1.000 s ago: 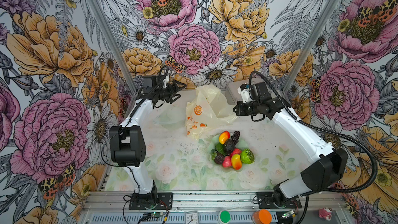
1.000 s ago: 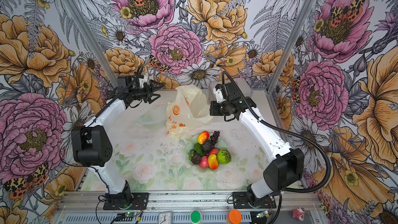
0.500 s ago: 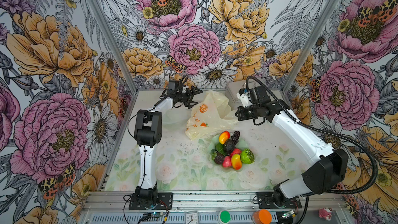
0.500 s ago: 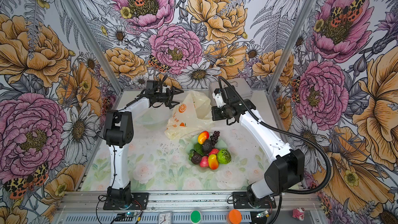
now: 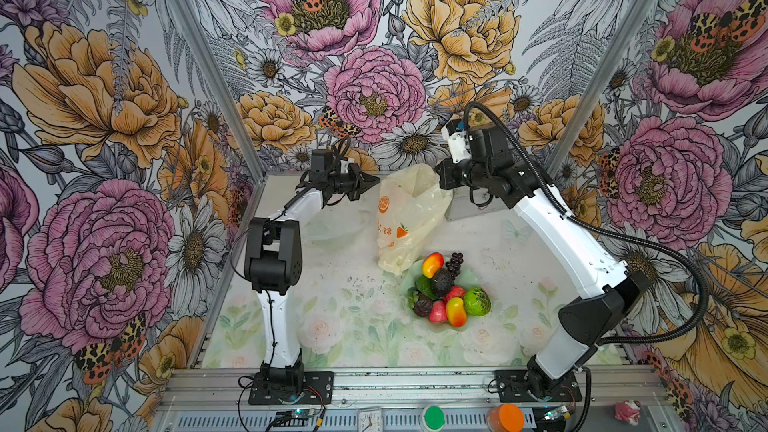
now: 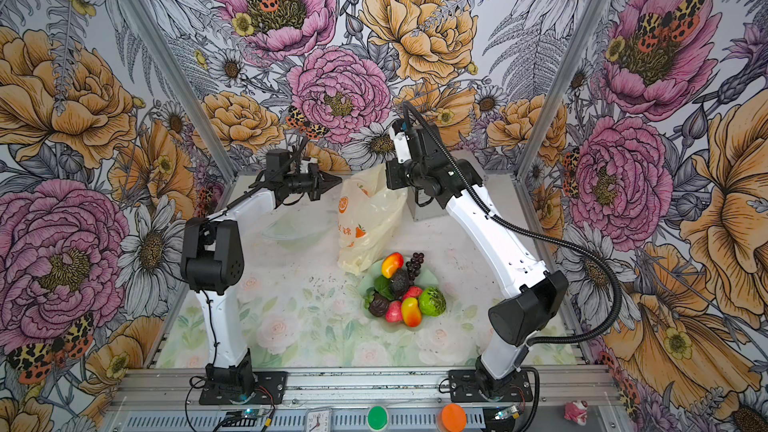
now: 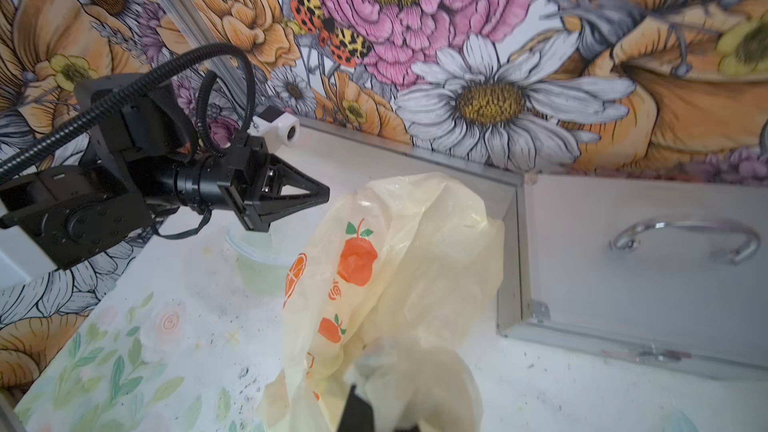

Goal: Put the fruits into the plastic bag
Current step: 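Grasp the bag's other opening edge with the right gripper while left holds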

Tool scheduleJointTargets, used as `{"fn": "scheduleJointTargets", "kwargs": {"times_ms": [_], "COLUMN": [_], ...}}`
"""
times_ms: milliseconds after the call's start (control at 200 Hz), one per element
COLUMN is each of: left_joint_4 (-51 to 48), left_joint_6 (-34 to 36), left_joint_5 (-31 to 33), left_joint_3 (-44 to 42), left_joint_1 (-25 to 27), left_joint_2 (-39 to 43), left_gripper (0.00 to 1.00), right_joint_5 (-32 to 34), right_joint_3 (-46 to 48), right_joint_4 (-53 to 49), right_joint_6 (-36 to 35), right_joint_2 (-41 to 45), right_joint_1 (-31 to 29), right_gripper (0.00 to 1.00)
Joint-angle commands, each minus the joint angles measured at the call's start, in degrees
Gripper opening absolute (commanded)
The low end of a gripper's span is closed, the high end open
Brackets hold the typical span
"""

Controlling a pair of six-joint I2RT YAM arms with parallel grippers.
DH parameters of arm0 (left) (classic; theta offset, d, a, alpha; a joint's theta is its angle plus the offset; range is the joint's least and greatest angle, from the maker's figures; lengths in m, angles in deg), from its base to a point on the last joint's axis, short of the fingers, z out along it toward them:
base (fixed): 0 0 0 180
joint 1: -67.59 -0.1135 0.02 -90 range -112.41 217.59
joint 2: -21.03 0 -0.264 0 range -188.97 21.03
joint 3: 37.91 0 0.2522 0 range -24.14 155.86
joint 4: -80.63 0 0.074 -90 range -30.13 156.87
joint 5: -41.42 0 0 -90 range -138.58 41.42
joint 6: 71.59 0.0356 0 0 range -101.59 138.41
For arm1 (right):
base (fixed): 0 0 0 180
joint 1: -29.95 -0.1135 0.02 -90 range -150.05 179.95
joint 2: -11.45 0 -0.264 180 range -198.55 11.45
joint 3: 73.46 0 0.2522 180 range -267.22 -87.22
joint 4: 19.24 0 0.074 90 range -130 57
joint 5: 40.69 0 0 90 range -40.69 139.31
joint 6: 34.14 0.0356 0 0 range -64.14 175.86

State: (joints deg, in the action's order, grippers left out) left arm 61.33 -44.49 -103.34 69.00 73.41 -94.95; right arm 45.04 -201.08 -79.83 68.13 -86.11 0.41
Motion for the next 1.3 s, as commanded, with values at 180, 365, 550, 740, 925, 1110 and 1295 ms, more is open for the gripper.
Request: {"fn": "scheduleJointTargets", "kwargs": {"times_ms": [180, 365, 550, 740, 925, 1110, 1295], "left_joint_4": [7.81, 4.72, -10.98, -15.51, -20.96, -20.66, -19.77], "left_joint_6": [0.96, 6.48, 23.10, 34.09, 42.43, 44.41, 51.99], "left_joint_5": [0.11, 2.43, 3.25, 5.51, 9.22, 11.06, 12.07], "left_joint_3": [-11.06, -20.66, -24.17, -29.88, -31.24, -30.39, -33.38], "left_joint_1": [-7.54, -13.31, -16.00, -13.24, -8.38, -8.71, -8.83], "left_joint_2": [19.56, 28.80, 33.02, 34.15, 31.67, 31.70, 33.82], "left_gripper": [0.33, 0.54, 0.62, 0.70, 0.71, 0.74, 0.75], "right_joint_5": [2.51, -5.81, -8.05, -2.28, -3.16, -3.58, -5.62], "right_joint_3": [-4.40, 0.95, 19.71, 36.33, 42.45, 44.85, 45.23], "right_joint_4": [19.78, 22.04, 22.04, 23.72, 25.63, 25.74, 25.83], "right_joint_6": [-18.13, -32.44, -33.45, -27.97, -23.28, -23.27, -23.18], "right_joint_2": [-1.56, -0.50, 6.69, 16.93, 21.57, 23.13, 23.25], "right_joint_1": [-9.58, -14.23, -14.78, -11.50, -5.88, -3.62, -0.34], "right_gripper": [0.00, 0.00, 0.00, 0.00, 0.00, 0.00, 0.00]}}
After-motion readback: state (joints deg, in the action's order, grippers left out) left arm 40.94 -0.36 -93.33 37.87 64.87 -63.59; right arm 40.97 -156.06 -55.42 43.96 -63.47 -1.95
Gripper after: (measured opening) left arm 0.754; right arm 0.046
